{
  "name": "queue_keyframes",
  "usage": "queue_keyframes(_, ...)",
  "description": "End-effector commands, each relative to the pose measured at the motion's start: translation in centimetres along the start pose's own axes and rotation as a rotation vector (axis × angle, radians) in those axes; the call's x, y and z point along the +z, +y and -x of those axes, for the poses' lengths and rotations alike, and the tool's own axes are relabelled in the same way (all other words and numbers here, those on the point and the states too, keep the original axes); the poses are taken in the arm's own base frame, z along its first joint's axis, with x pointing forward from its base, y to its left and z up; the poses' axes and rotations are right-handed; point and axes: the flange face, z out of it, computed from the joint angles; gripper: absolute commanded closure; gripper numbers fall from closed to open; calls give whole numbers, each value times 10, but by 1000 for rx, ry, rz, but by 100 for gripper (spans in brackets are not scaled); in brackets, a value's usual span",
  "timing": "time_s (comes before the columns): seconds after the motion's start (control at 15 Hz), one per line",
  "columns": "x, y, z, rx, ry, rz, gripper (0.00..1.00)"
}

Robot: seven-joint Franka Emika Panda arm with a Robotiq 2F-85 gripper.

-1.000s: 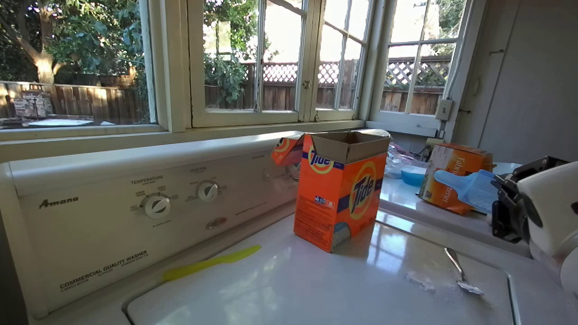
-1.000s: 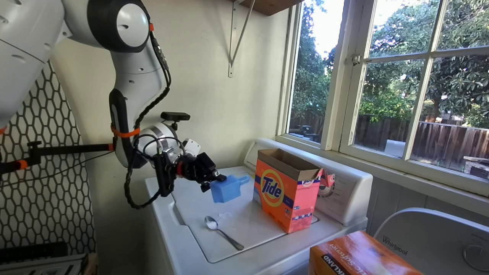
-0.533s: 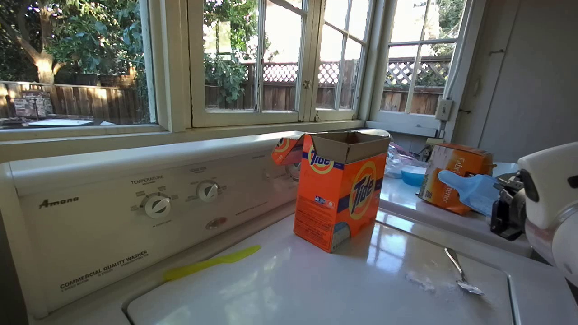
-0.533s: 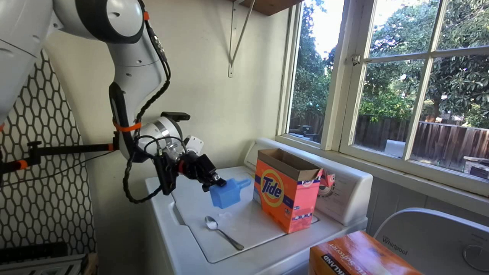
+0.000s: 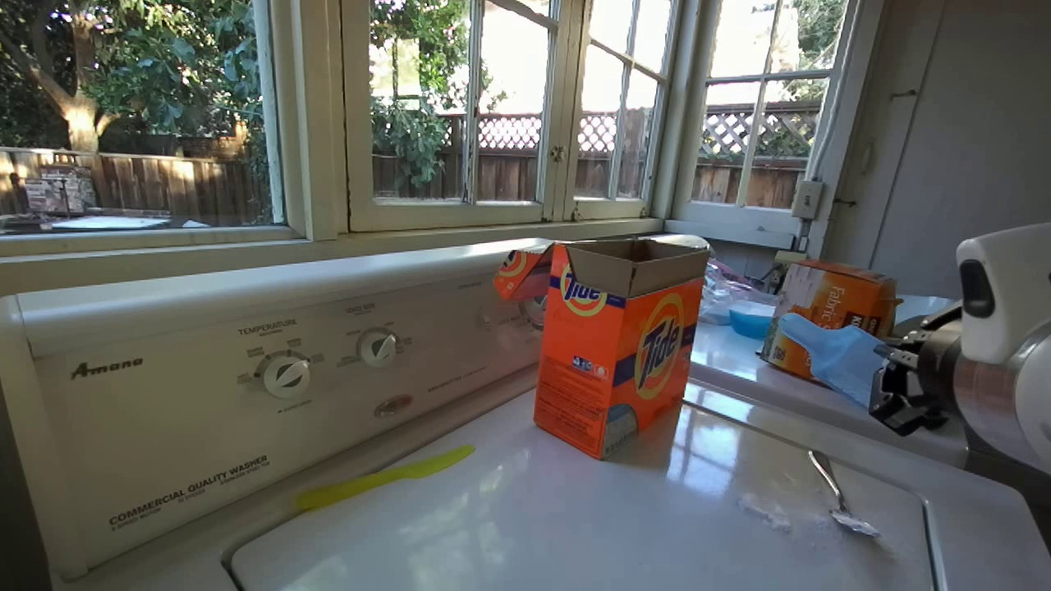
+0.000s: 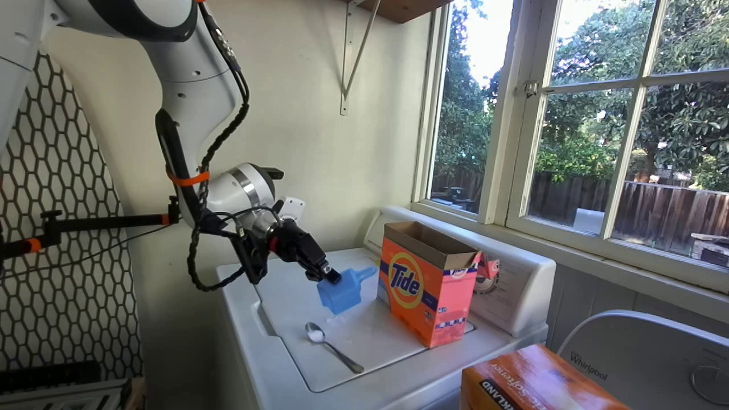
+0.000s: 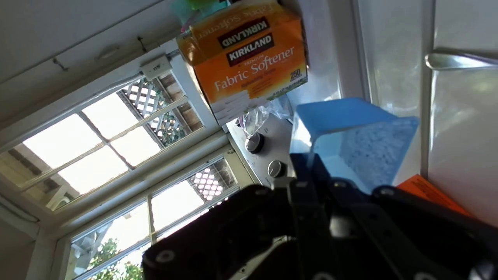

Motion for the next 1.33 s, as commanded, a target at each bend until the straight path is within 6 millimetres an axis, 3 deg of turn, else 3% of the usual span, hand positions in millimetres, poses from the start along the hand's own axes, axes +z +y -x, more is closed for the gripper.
queue_keyframes(0.0, -3, 15, 2, 74, -5, -84, 99)
queue_keyframes(1.27, -10, 9, -17, 175, -26, -432, 99)
